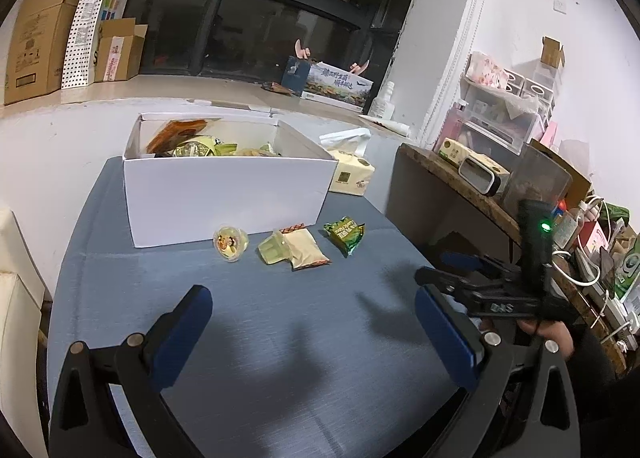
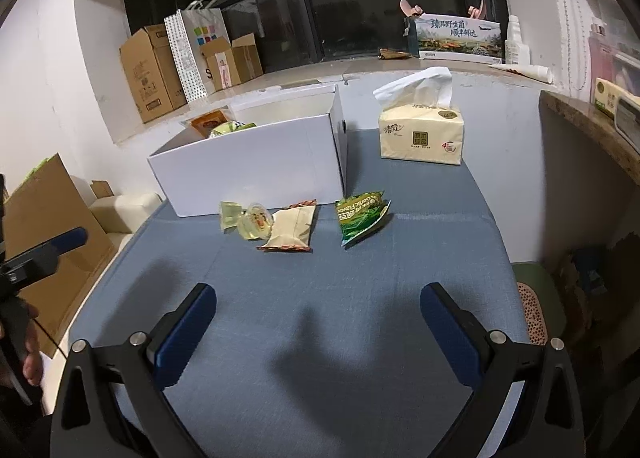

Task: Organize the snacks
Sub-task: 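Withdraw both tools from the box toward the remaining small snacks, then grasp the green garlic-flavour pea packet with the right gripper while the left grasps a jelly cup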

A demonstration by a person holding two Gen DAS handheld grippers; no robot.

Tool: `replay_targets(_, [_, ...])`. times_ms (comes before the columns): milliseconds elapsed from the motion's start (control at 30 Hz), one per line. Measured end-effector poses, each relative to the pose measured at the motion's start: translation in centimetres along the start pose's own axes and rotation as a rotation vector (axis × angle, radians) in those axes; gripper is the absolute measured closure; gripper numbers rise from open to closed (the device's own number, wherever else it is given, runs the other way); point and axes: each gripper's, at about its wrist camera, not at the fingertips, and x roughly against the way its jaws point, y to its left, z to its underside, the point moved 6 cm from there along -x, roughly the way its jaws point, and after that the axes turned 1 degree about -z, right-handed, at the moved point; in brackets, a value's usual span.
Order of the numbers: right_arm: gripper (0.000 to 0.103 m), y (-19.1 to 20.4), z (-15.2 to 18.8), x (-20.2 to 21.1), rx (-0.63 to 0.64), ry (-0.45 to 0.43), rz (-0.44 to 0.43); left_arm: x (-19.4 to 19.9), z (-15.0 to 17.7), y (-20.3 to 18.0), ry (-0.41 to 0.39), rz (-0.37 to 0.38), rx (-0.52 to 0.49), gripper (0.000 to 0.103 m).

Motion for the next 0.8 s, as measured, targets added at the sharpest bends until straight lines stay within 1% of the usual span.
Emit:
replay_targets(100, [0.0,-0.4,-0.8,-1.6,0.009,0.01,-0.014,0.1,0.1,0.2,-0.001,-0.008,-0.001,0.0])
replay_targets(233, [0.0,-1.4,-1.6,-4.5,-0.009,0.056,-0.033,0.5,0.2,0.4,-0.005,-0.017,-0.003,0.0])
replay_targets(400, [0.0,-3.1,-2.7,-8.6,-0.019,0.114,0.008,0.9,0.5,1.2,-0.007,-0.031,0.014,0.0])
replay_targets(533, [0.0,-4.0,-3.7,-11.7,-0.051,0.154,0.011,0.8,0.7,2.0,-0.004,-0.036,0.039,0.0])
replay_targets(600, [0.0,-4.1,-4.4,-13.3,-0.031,0.169,0.034,0.9,0.7,2.1,-0.003,-0.04,0.038,0.0])
replay_targets(700, [0.0,-4.3,-4.7,-15.3,-0.001,0.233,0.08,1.1,0.9,2.5,-0.001,-0.047,0.038,0.0])
replay_targets(733, [0.002,-4.2,-4.7,-15.9,0.004,0.254,0.072,1.1,1.0,2.7,-0.001,-0.05,0.041,0.0])
replay_targets(767, [0.009,-4.2,-4.6,-16.2,0.005,0.264,0.07,1.1,1.1,2.8,0.001,-0.051,0.044,0.0])
replay_targets(800, [0.022,-4.4,-4.7,-16.1,0.026,0.256,0.112,0.9,1.1,3.0,0.005,-0.055,0.049,0.0])
